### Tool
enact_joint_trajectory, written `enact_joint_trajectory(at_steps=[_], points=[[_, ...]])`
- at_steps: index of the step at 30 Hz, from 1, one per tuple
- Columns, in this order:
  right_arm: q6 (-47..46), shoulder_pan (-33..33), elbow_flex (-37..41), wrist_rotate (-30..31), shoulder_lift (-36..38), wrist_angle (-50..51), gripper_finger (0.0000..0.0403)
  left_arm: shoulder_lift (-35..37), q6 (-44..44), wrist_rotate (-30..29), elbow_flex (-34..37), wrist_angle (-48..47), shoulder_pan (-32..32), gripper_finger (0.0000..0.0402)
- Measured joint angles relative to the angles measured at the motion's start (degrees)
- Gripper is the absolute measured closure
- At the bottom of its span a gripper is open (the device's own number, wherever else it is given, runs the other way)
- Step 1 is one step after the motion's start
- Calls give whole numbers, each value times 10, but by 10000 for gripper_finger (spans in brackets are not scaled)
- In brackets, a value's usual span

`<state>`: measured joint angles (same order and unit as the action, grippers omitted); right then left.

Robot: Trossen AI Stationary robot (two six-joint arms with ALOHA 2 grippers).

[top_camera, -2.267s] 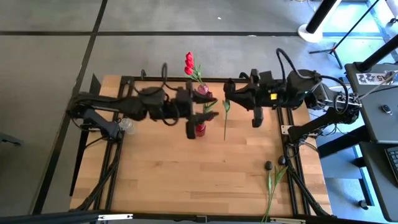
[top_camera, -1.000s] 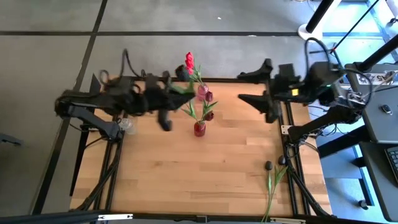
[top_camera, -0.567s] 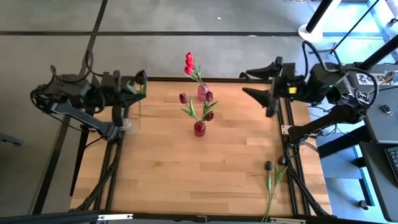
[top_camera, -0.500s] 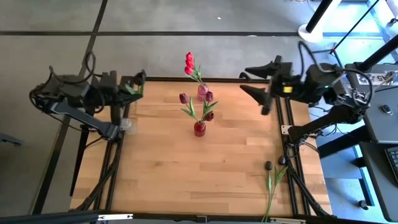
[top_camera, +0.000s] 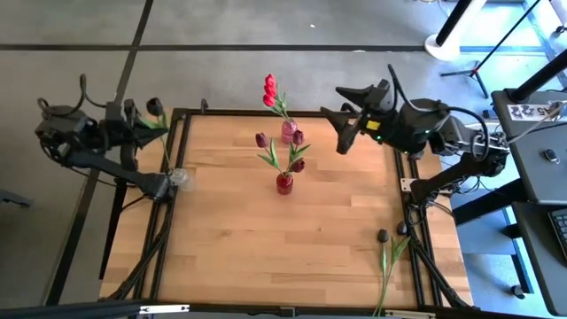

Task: Sort flowers into vase by color
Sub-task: Put the top black flower into the transparent vase

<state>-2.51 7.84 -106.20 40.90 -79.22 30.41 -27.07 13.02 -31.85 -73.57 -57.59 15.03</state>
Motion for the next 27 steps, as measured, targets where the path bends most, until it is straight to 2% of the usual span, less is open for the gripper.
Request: enact_joint_trajectory(at_steps=[5,9,13,17,20,24,27], points=[[32,0,0,6,-22,-3,105,75,-8,42,60,40,0,393],[25,-10,0,10,-33,-13,105,118,-14,69,105,112,0,393],[-17,-25,0,3,-40,-12,105,138,-22,64,144,173,0,394],[-21,-26,0,-4,-40,-16,105,137,-36,58,187,210,0,396],[-3,-26,0,13,-40,-41,105,137,-31,76,197,209,0,397],[29,-27,0,23,-39,-71,105,146,-50,128,180,211,0,398],[30,-28,0,27,-39,-70,105,166,-67,133,175,210,0,398]])
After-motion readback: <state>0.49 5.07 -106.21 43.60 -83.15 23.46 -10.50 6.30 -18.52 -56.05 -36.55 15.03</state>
